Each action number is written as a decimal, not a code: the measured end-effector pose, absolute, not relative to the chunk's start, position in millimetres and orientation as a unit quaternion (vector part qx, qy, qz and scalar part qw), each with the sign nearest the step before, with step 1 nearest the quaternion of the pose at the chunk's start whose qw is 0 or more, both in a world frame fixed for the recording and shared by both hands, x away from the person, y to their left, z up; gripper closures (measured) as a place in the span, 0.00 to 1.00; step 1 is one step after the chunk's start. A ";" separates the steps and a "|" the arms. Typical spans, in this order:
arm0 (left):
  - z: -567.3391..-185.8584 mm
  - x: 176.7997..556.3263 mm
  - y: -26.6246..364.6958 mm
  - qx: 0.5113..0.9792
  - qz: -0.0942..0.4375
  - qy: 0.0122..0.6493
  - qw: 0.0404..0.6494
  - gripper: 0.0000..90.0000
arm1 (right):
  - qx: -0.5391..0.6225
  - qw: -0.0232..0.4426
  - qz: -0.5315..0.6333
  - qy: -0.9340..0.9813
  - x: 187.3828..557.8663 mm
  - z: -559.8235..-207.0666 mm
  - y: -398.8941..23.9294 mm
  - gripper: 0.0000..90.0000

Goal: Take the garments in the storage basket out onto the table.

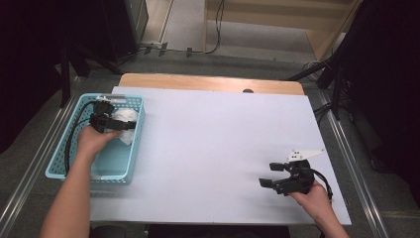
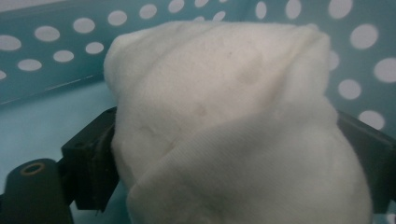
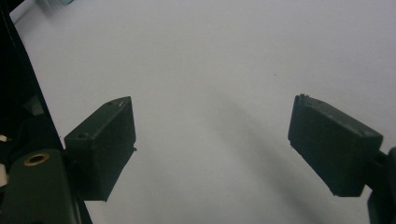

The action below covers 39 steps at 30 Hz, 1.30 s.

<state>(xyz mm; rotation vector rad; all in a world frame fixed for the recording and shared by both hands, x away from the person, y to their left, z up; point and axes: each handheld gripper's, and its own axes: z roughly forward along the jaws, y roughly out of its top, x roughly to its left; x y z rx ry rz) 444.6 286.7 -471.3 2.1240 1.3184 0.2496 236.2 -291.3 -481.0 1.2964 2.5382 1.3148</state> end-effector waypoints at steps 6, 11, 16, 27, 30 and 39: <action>-478.5 441.8 290.8 0.792 0.091 0.509 0.325 0.22 | 0.414 0.001 0.418 0.809 235.8 -481.2 -290.5 0.15; -477.4 442.0 291.0 0.787 0.076 0.520 0.322 0.35 | 0.414 0.000 0.418 0.808 236.1 -481.7 -290.9 0.15; -472.4 442.1 293.2 0.779 0.055 0.536 0.320 0.43 | 0.414 -0.001 0.419 0.808 236.3 -482.0 -290.7 0.15; -444.3 436.3 303.6 0.751 0.041 0.565 0.339 0.44 | 0.413 0.000 0.421 0.808 236.6 -481.8 -291.2 0.15; -435.7 433.6 304.5 0.746 0.031 0.568 0.346 0.44 | 0.413 -0.001 0.419 0.808 236.8 -482.1 -290.6 0.15; -412.6 424.1 304.6 0.744 0.027 0.564 0.357 0.44 | 0.412 -0.001 0.420 0.808 237.4 -482.4 -291.0 0.15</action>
